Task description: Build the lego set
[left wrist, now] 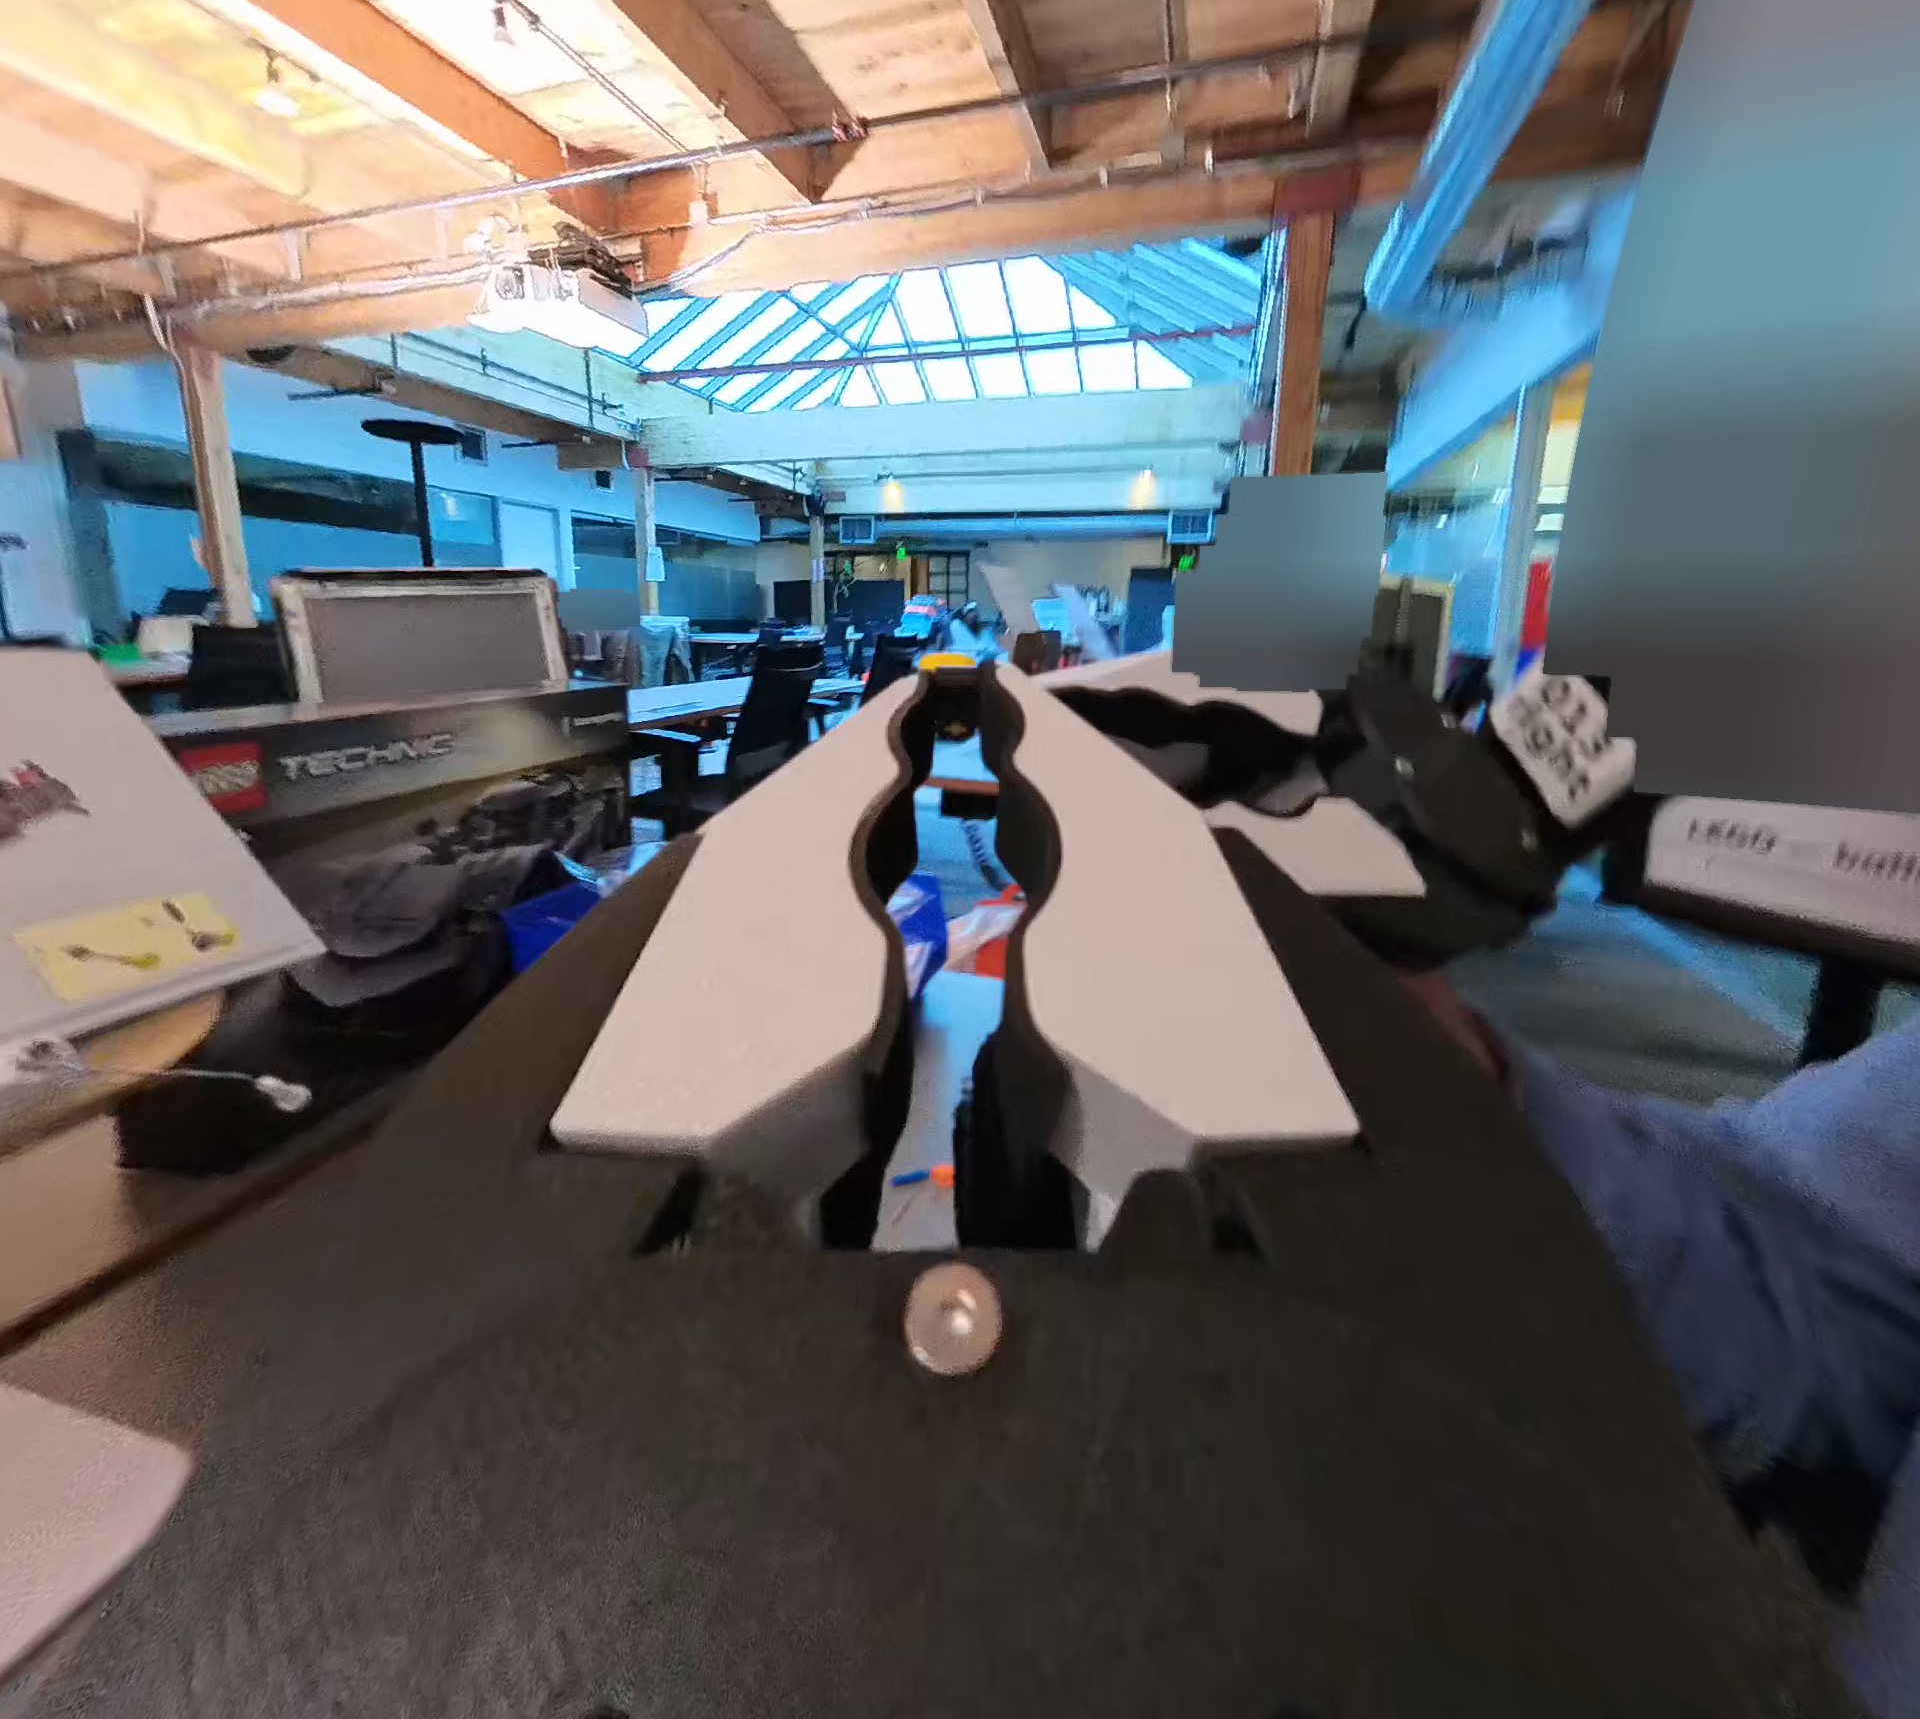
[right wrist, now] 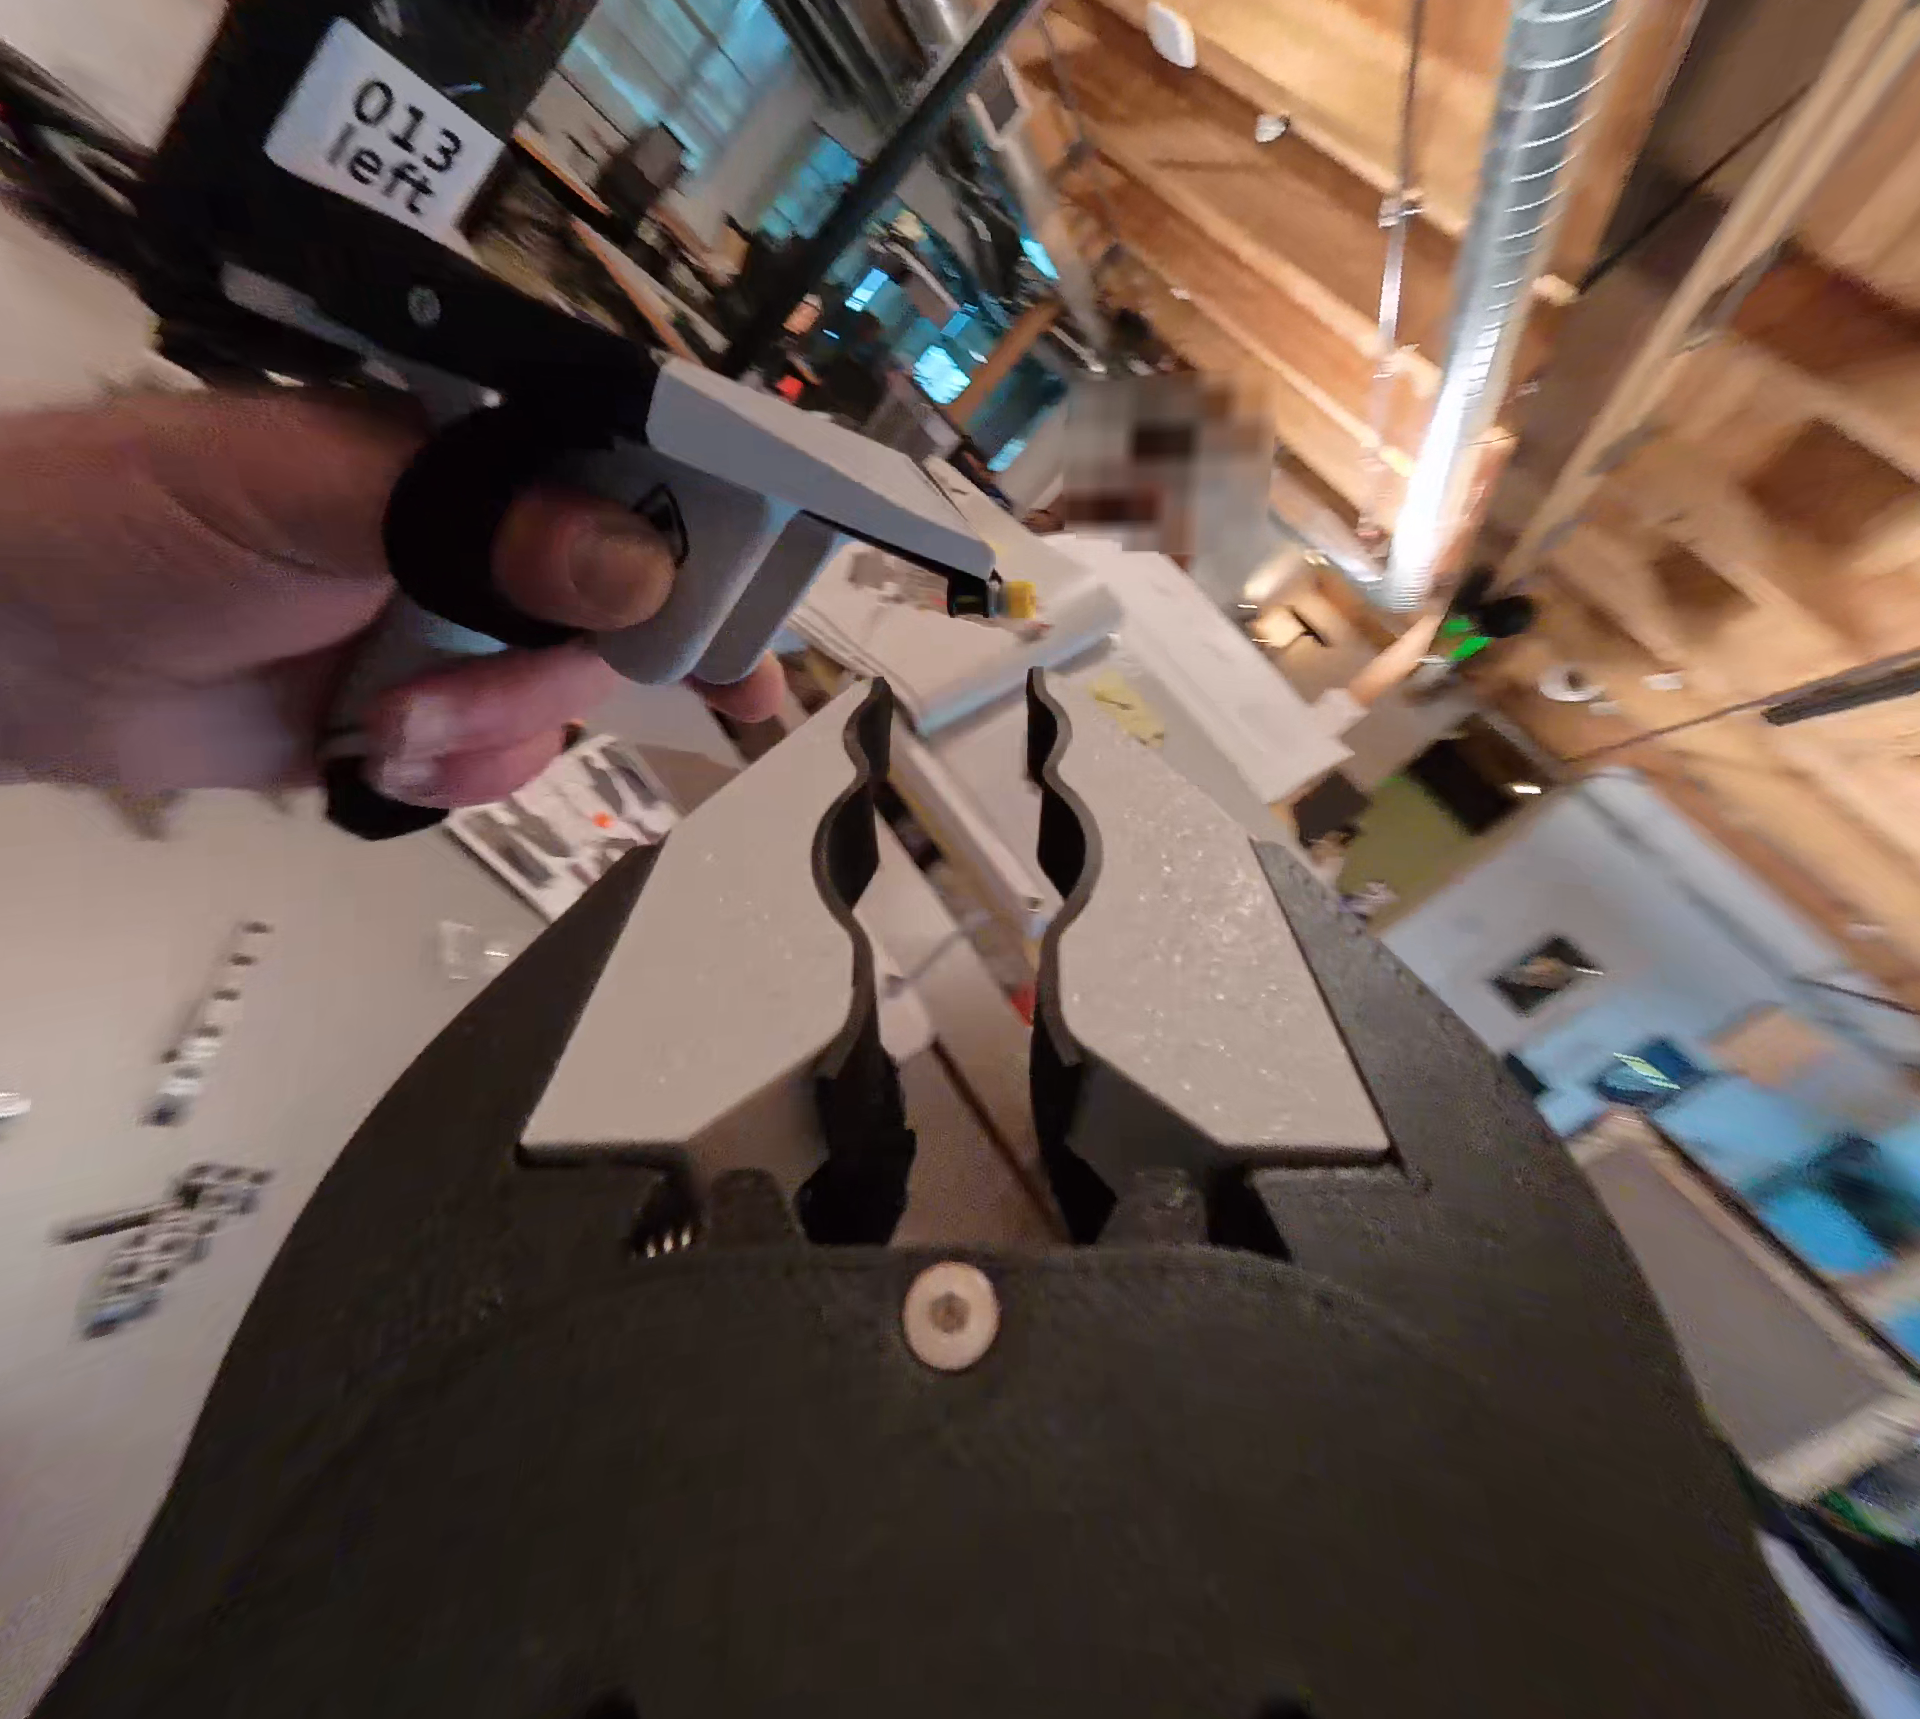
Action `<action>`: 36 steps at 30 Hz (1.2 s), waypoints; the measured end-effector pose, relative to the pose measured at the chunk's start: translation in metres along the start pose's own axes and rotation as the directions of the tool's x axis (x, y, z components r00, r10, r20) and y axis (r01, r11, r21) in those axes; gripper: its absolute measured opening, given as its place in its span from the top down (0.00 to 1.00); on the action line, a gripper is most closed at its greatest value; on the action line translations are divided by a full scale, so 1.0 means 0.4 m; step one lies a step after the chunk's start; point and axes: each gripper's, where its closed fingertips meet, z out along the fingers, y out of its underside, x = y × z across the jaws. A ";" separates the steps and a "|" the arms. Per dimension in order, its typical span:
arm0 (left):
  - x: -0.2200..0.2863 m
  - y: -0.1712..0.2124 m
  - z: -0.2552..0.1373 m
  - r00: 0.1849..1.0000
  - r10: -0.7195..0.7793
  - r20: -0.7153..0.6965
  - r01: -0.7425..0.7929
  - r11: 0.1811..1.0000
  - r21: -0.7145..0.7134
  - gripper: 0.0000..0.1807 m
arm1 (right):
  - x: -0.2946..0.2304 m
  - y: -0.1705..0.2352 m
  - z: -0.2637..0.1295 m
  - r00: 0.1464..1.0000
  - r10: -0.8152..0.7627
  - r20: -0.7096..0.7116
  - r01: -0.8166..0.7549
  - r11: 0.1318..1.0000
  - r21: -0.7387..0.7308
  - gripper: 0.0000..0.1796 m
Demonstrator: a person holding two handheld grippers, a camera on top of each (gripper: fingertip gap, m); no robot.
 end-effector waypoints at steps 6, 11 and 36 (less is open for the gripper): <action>-0.015 0.000 0.002 0.955 -0.294 -0.034 0.295 0.951 0.094 0.97 | 0.013 -0.006 0.019 0.973 -0.155 -0.169 0.151 0.988 -0.034 0.87; -0.028 0.015 0.002 0.893 -0.447 -0.056 0.450 0.879 0.157 0.97 | 0.008 -0.002 0.038 0.940 -0.266 -0.213 0.256 0.964 -0.072 0.87; -0.023 0.098 0.006 0.743 -0.653 -0.144 0.669 0.732 0.131 0.96 | -0.009 0.049 0.019 0.980 0.018 0.197 -0.019 1.000 0.004 0.93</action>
